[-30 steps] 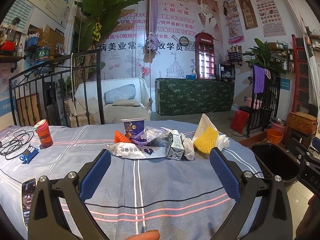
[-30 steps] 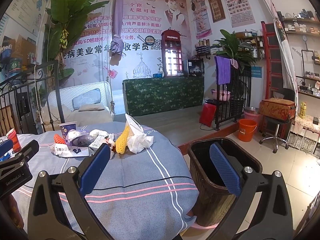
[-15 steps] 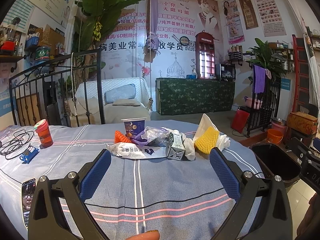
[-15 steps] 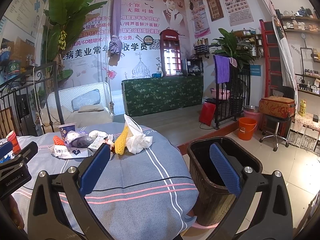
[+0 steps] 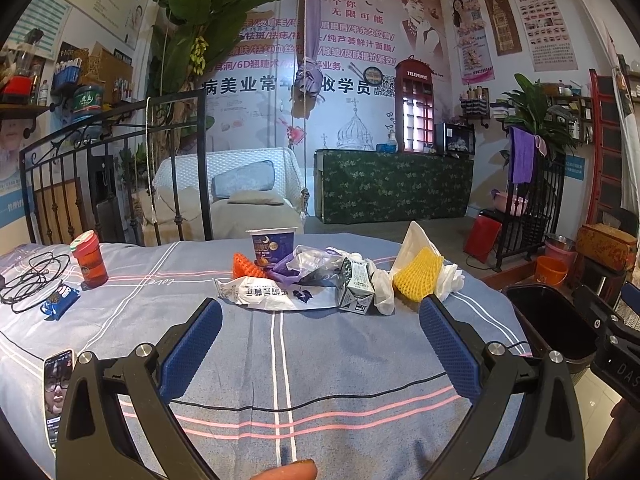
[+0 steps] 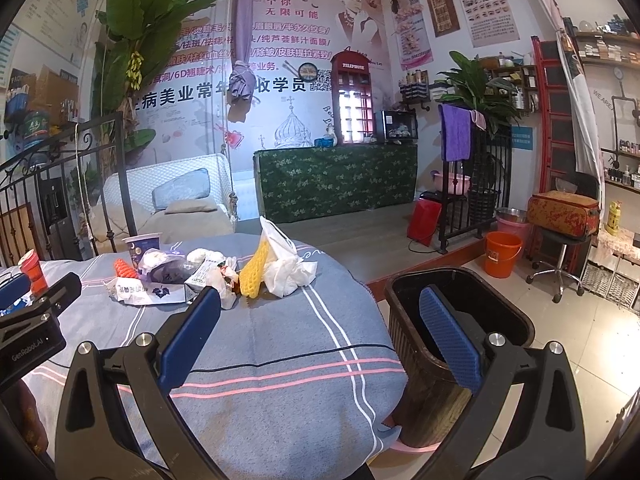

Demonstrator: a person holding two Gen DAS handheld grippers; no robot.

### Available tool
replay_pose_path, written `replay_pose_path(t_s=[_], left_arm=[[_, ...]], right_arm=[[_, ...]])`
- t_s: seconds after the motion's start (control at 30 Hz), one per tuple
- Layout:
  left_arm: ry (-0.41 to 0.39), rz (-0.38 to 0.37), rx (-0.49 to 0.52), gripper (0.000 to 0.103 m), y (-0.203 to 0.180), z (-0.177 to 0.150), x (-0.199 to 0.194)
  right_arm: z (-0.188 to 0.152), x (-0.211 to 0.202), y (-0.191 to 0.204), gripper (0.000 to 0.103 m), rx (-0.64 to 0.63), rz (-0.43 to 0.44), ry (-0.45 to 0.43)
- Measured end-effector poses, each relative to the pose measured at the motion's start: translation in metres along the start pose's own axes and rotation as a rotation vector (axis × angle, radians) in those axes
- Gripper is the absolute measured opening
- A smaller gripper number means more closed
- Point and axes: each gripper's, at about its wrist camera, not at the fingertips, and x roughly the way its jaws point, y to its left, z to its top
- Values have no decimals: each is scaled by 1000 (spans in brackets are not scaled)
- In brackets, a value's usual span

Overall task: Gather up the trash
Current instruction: 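Move the left tool to the yogurt cup and close on its rim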

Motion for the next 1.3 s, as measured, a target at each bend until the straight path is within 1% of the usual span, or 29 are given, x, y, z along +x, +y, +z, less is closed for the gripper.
replay_pose_path(t_s=[0.1,0.2,0.3,0.37,0.47,0.5,0.53,0.6,0.63,0.7,0.8,0.83,0.9,1.0,1.1,1.2,1.3], left_arm=[[9,-17,11,97,1,0,3],[64,-44,1,97,4,-2,14],[127,-60,-7,97,8,-6,29],[168,-64,-2,97,9,-7,40],[240,-91,17,97,10,-7,60],[260,-96,29,97,10,-7,66],[279,-92,47,97,9,-6,73],[294,-95,78,97,11,-3,85],[296,-89,85,95,14,-1,91],[313,-88,81,89,19,1,102],[373,-87,43,88,32,4,127],[381,-89,26,88,37,7,134],[370,-73,5,88,47,17,145],[341,-63,-16,88,59,37,161],[326,-14,-60,88,74,56,189],[349,-8,-87,88,82,67,220],[385,15,-60,88,81,68,249]], right_arm=[[1,6,1,98,-15,12,13],[2,19,2,98,-36,57,48],[2,31,4,98,-55,54,66],[3,42,6,98,-74,71,89],[5,65,10,98,-98,101,159],[6,77,12,98,-99,115,198],[6,83,13,98,-98,123,218],[8,97,15,98,-98,151,255],[9,103,16,98,-101,151,264],[8,115,17,98,-101,136,287],[8,129,15,98,-71,154,322],[9,133,15,98,-68,163,335],[10,141,18,98,-75,183,358],[13,149,26,98,-112,187,353],[16,157,30,98,-121,192,361],[16,162,31,98,-114,197,369],[16,162,30,98,-106,197,379]])
